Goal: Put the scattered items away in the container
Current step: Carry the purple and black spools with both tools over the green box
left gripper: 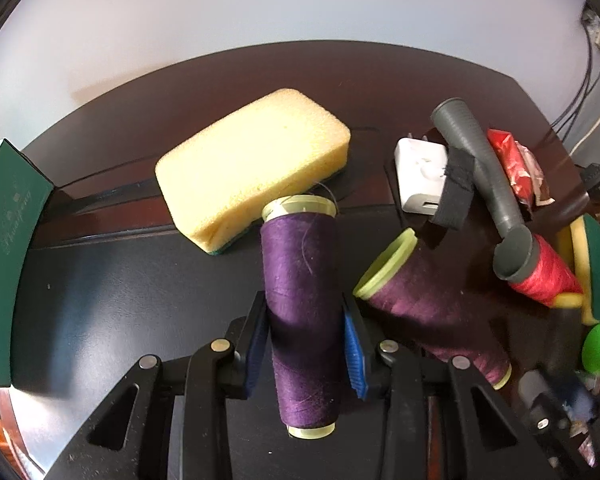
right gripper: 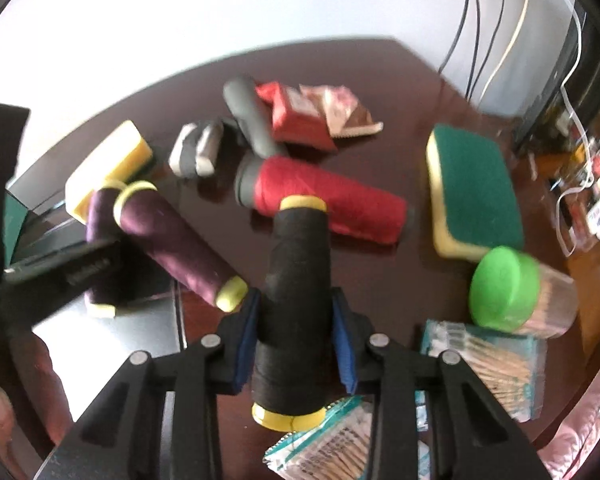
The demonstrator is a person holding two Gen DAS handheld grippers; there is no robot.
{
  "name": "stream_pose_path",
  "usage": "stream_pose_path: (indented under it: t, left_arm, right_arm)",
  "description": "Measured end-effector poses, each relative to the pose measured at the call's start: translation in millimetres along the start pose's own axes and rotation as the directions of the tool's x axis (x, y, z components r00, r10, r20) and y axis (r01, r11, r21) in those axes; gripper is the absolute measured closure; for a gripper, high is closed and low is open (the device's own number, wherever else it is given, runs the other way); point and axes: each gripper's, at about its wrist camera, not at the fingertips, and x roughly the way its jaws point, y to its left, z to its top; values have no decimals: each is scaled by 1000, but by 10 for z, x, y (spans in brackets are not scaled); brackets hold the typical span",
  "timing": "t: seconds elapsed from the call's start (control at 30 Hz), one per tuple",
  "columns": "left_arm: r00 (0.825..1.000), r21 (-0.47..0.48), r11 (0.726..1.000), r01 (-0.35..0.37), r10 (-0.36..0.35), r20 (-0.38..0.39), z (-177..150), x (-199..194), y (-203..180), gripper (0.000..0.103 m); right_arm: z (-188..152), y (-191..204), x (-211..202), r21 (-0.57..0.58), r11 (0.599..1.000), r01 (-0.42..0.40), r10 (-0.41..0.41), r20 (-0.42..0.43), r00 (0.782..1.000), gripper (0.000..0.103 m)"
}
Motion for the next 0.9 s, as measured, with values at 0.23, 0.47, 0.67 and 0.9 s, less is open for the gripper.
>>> stream_pose_path:
  t: [0.23,0.47,0.67,0.9]
  left_arm:
    - [994,42,999,-5,1,112,64,10,122,66]
    - [969,83,996,-39,17,245,159,-33,163,66]
    - [944,70,996,-52,26,330,-84,-422,255,66]
    - [916,43,997,-67,44,398,-14,-474,524,66]
  right_arm:
    - [90,183,-291,-52,997,54,-49,101,994,69]
    - [296,391,-354,-74,995,65,-54,140,989,69]
    - [310,571,-597,-103,993,61,-39,200,979,69]
    - [357,880,-855,-149,987,53,-14,254,967,69]
